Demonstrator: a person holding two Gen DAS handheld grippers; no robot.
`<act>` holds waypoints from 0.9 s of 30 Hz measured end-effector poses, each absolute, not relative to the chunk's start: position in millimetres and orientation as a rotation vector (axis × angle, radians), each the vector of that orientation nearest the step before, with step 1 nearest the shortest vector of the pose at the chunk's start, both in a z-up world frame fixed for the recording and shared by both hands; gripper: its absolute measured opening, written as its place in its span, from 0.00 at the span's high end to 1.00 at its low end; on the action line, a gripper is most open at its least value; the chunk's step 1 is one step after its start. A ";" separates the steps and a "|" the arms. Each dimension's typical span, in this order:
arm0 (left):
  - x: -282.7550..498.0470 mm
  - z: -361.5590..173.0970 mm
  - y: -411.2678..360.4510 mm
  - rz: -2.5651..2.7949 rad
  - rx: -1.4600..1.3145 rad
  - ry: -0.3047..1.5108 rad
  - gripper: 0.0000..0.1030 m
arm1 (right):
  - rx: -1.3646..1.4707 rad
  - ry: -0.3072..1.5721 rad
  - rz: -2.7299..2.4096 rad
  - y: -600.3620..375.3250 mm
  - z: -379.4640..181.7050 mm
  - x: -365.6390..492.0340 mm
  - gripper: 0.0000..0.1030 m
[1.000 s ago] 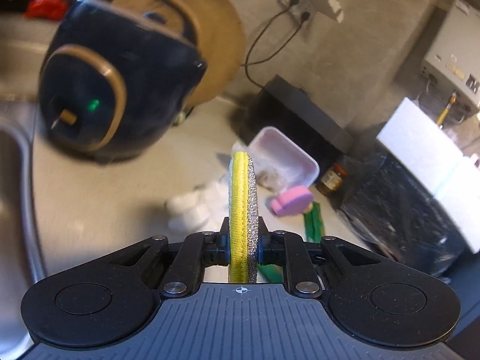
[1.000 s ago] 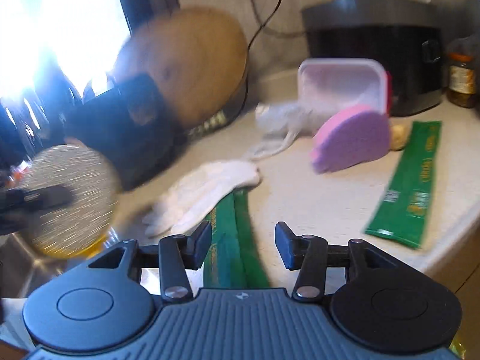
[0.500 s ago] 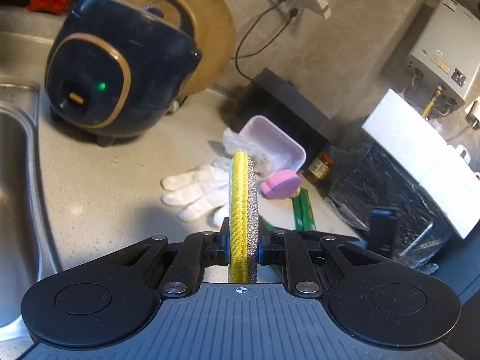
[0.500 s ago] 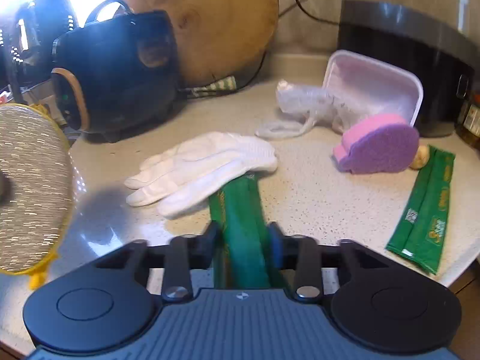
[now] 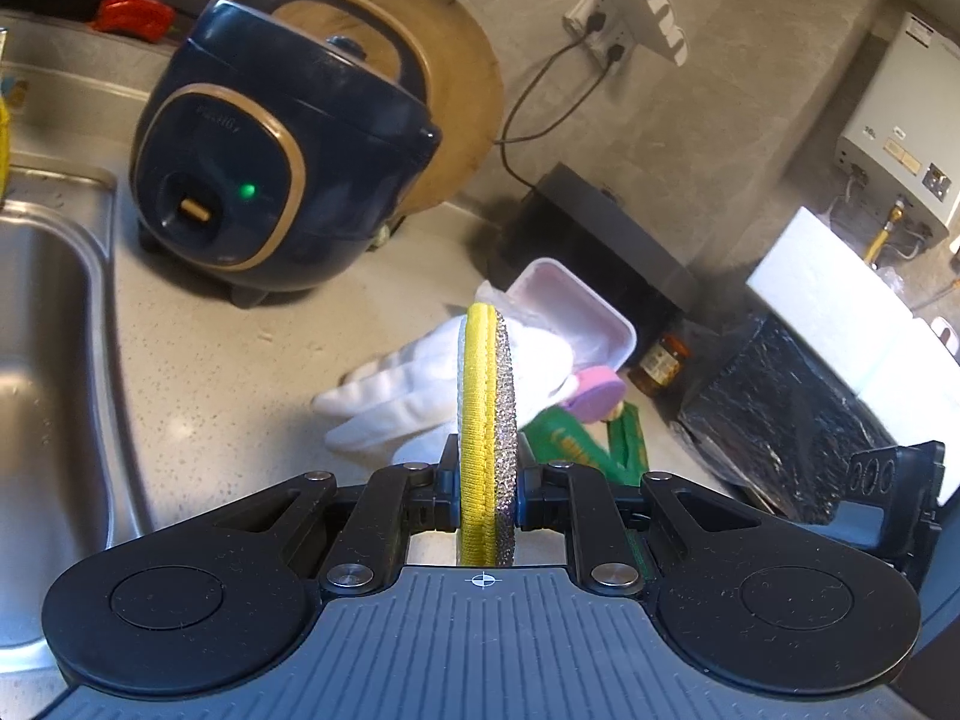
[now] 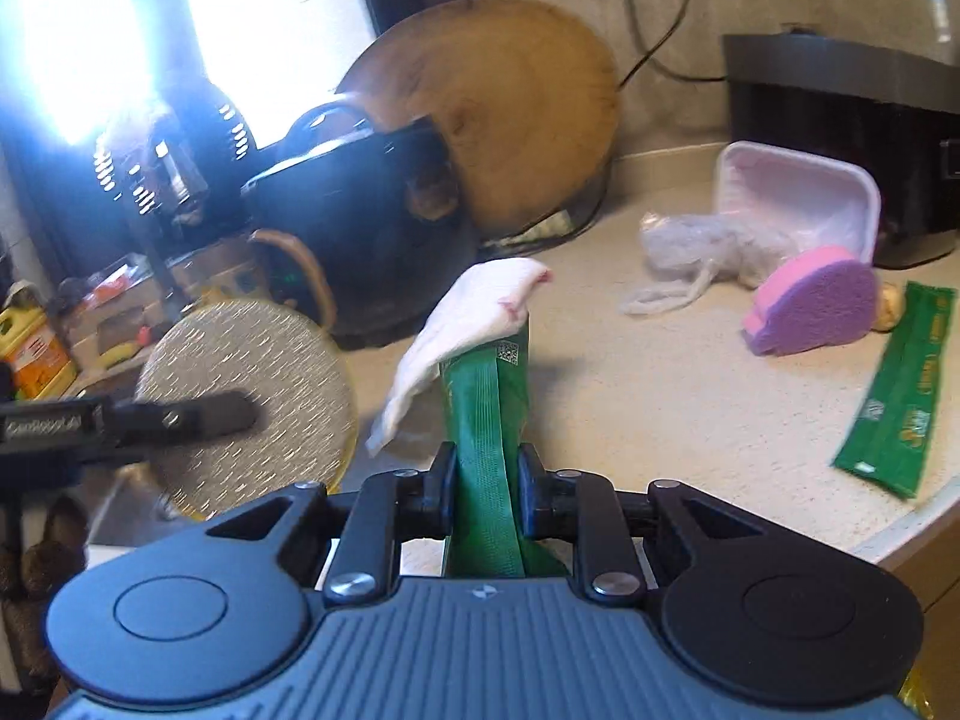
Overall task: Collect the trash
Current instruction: 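Carry the sponge and green packet down to the green bin with both tools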
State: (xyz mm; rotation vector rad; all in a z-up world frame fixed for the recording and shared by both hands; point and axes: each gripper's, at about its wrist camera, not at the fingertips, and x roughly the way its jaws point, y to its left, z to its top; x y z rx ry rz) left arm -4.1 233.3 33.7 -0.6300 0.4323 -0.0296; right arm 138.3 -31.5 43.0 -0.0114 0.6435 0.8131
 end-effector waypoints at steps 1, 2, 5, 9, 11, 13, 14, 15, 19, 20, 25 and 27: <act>-5.2 33.8 233.5 -0.033 -0.631 0.429 0.82 | -0.043 0.634 0.737 -31.1 40.8 142.3 0.81; -5.8 34.0 233.5 -0.034 -0.632 0.428 0.82 | -0.095 0.614 0.642 -30.8 37.7 143.9 0.81; -4.8 33.2 232.7 -0.039 -0.630 0.435 0.82 | -0.119 0.638 0.573 -43.5 26.6 153.8 0.82; 4.7 29.9 226.7 -0.064 -0.628 0.460 0.82 | -0.050 0.727 0.601 -71.3 15.2 162.2 0.82; 15.8 30.2 220.2 -0.089 -0.630 0.485 0.82 | -0.048 0.736 0.590 -79.8 12.1 161.4 0.82; 26.2 32.9 210.2 -0.122 -0.617 0.500 0.82 | -0.030 0.733 0.601 -90.4 11.1 157.4 0.82; 29.9 34.3 204.7 -0.135 -0.608 0.503 0.82 | -0.022 0.729 0.603 -95.9 11.9 153.5 0.82; 32.8 35.2 199.5 -0.150 -0.601 0.505 0.82 | -0.012 0.726 0.600 -102.7 12.9 148.8 0.82; 42.3 28.1 182.0 -0.187 -0.583 0.528 0.82 | -0.012 0.662 0.563 -124.7 20.1 127.5 0.82; 45.3 25.0 179.2 -0.188 -0.585 0.539 0.82 | -0.018 0.638 0.543 -129.7 22.3 122.9 0.82; 48.7 14.0 162.7 -0.227 -0.603 0.545 0.82 | 0.043 0.584 0.516 -167.0 28.1 108.2 0.82; 48.3 11.9 146.8 -0.269 -0.583 0.535 0.82 | 0.048 0.548 0.468 -183.7 27.3 100.3 0.82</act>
